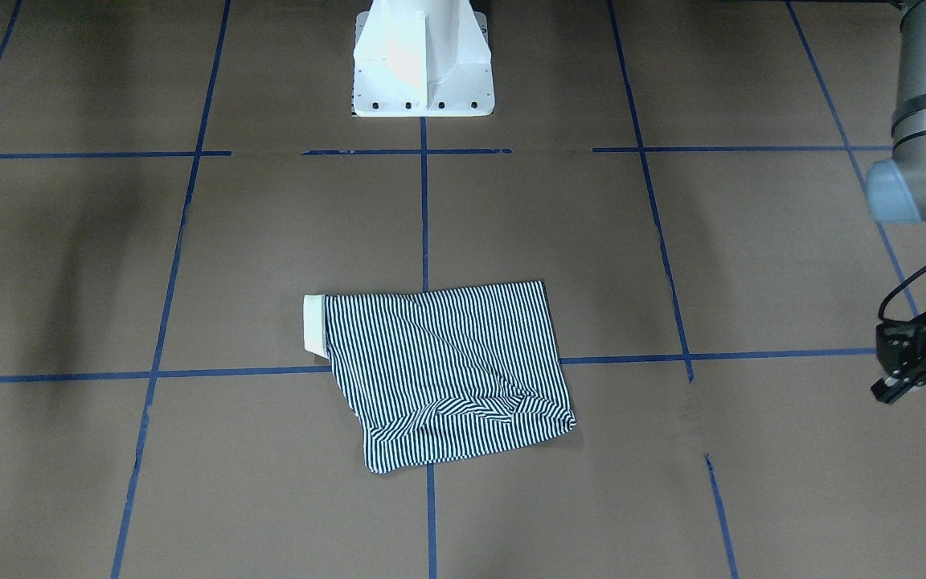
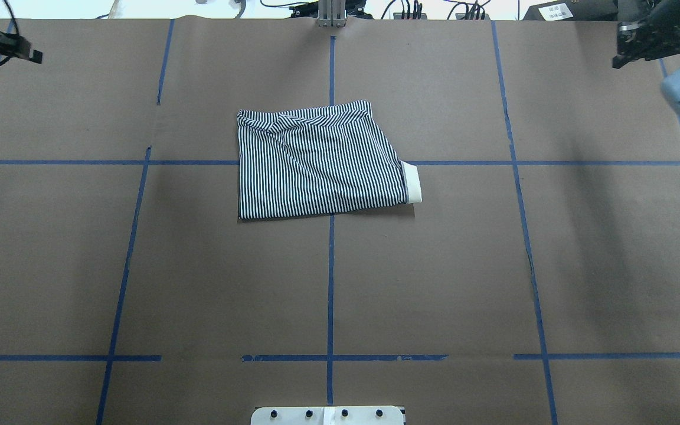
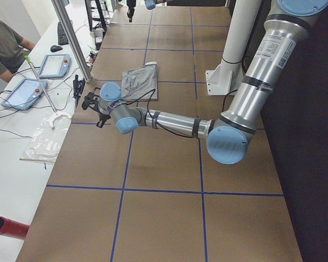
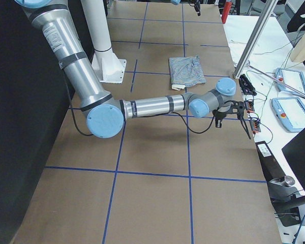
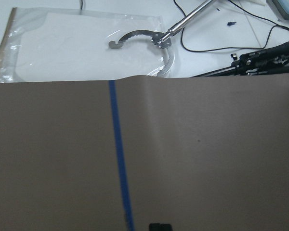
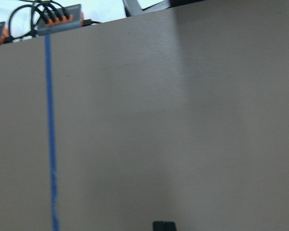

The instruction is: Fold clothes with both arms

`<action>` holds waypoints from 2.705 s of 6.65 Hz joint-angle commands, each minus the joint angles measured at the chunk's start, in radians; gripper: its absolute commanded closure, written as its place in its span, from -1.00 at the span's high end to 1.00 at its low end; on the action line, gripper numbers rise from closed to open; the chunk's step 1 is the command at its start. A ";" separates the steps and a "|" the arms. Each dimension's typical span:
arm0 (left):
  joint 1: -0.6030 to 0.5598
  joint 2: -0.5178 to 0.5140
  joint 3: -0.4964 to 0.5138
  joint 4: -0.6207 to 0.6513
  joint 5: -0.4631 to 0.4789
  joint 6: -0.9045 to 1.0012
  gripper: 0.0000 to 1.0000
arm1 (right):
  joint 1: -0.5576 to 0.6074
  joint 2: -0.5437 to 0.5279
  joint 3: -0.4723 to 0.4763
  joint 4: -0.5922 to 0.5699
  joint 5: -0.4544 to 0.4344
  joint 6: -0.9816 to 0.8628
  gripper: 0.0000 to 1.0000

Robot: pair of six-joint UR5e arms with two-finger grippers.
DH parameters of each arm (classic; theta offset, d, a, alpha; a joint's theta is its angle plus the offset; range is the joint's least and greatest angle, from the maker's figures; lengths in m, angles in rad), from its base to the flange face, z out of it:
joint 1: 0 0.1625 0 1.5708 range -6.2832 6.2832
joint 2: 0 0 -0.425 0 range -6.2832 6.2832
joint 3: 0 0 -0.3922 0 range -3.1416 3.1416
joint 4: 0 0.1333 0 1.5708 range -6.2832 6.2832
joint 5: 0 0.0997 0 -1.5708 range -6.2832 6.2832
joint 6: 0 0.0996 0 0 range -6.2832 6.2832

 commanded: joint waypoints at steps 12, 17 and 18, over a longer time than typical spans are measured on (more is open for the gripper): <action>-0.212 0.274 -0.193 0.645 -0.084 0.617 1.00 | 0.100 -0.311 0.312 -0.469 0.039 -0.627 1.00; -0.210 0.279 -0.221 0.613 -0.073 0.629 1.00 | 0.097 -0.269 0.287 -0.445 0.041 -0.616 1.00; -0.210 0.279 -0.219 0.612 -0.074 0.629 1.00 | 0.097 -0.281 0.292 -0.445 0.048 -0.618 1.00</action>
